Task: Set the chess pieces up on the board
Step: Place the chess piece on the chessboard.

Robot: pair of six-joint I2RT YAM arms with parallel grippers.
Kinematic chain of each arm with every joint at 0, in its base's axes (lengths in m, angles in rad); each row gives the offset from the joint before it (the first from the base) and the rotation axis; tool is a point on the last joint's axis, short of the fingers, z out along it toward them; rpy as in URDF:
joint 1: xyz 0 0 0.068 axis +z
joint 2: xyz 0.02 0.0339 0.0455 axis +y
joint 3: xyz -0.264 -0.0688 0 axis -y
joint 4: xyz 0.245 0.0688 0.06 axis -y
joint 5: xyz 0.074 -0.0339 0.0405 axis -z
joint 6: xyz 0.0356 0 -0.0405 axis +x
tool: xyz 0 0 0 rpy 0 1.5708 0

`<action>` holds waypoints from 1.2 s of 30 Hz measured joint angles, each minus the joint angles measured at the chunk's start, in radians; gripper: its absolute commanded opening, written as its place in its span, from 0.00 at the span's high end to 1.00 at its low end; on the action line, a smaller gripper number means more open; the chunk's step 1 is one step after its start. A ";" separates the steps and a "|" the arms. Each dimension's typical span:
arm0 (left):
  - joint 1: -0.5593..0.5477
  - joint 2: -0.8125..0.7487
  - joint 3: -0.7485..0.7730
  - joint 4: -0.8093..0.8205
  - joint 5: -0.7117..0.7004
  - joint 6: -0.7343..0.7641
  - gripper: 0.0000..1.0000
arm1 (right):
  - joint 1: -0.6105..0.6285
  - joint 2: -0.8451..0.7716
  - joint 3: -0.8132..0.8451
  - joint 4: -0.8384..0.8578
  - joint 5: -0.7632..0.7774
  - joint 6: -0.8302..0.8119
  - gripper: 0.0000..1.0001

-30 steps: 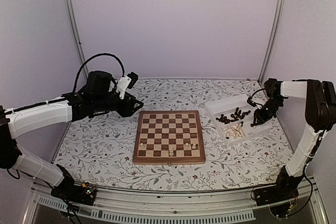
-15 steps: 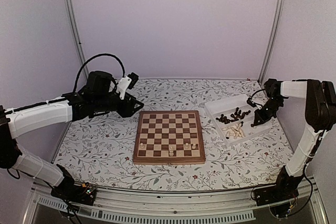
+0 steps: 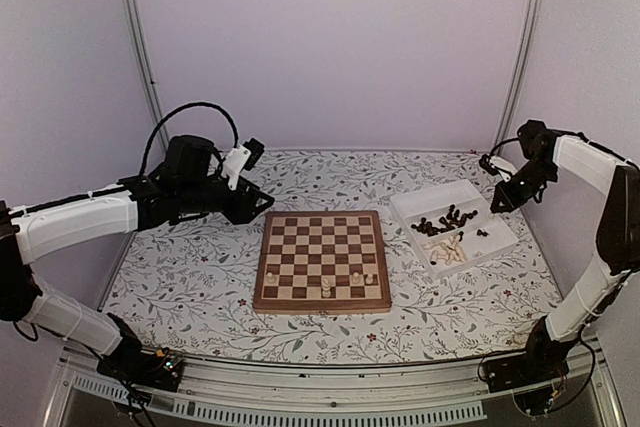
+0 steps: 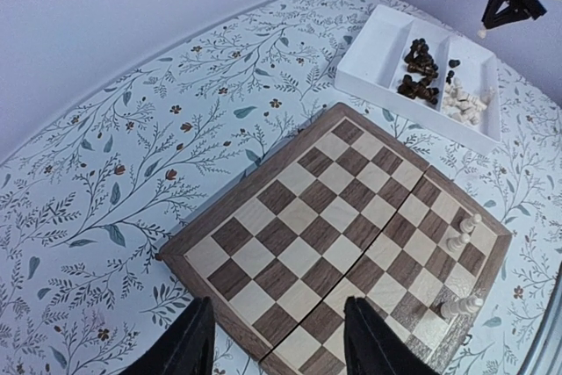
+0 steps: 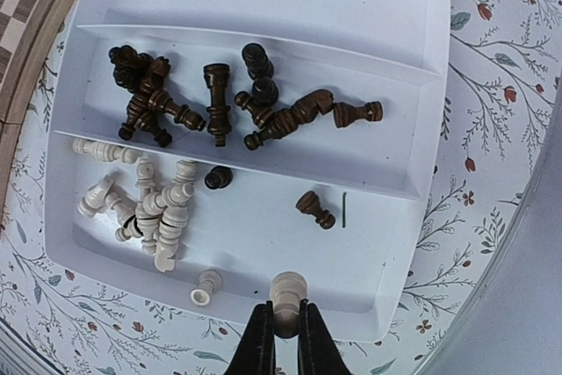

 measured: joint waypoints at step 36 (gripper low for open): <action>0.023 0.000 0.000 -0.007 -0.047 0.002 0.48 | 0.946 0.485 0.517 -0.131 -0.114 -0.023 0.91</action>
